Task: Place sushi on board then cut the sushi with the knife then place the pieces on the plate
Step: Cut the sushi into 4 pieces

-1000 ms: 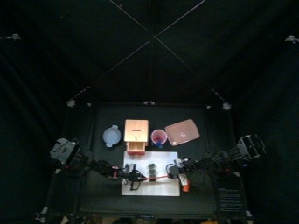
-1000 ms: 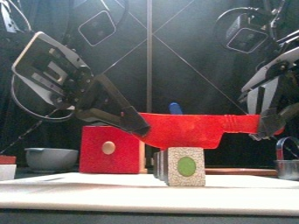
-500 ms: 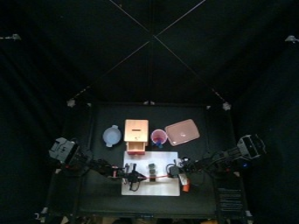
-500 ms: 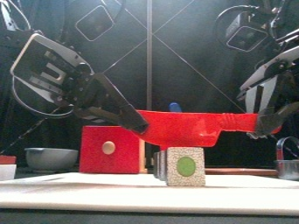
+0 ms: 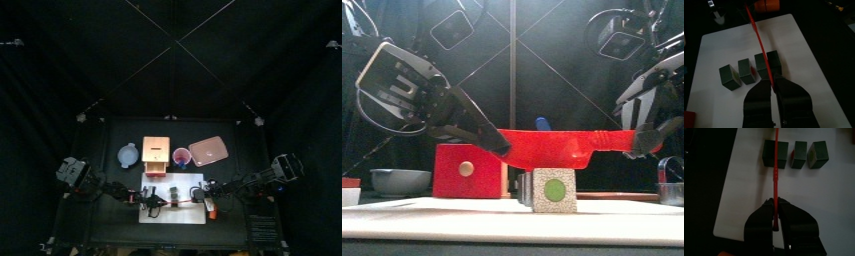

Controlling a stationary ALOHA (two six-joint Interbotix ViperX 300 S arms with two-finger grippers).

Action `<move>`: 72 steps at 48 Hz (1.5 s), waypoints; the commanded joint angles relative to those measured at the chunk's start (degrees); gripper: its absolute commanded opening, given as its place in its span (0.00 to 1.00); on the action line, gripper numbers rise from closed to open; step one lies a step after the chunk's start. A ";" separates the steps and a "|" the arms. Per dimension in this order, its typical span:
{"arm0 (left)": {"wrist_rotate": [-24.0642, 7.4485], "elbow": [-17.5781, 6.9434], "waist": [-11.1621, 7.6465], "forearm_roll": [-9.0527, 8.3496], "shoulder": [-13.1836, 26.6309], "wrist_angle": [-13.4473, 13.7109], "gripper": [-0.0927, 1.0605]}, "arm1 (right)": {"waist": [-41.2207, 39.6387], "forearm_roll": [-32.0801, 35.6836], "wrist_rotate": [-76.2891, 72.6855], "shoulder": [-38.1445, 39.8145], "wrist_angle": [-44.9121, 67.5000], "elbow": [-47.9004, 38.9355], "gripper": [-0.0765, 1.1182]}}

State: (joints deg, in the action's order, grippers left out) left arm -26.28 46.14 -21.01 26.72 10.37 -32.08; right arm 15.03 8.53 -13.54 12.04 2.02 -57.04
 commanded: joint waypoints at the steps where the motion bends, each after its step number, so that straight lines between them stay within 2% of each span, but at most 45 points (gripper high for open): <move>1: -0.44 -1.14 -0.44 -0.26 -1.41 -0.09 0.36 | 0.79 -0.18 0.18 1.41 0.18 1.41 0.27; 19: -0.62 -0.97 -0.09 -0.18 -1.32 -0.09 0.36 | 1.32 -0.44 0.18 0.88 0.00 1.49 0.27; 36: -0.88 -0.79 1.58 -0.88 -1.14 0.00 0.36 | 2.81 -2.99 0.09 -0.35 0.00 1.58 0.27; 59: -0.88 -0.79 4.57 -3.87 -1.23 0.00 0.36 | 2.72 -3.43 0.18 -0.53 0.00 1.93 0.27; 72: -0.79 -0.97 4.83 -3.96 -1.41 0.00 0.36 | 2.64 -3.16 0.62 0.53 -0.09 2.20 0.27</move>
State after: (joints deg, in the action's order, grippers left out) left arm -26.72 46.05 -17.31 22.85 10.37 -31.82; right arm 17.40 5.10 -13.62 10.99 1.58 -56.43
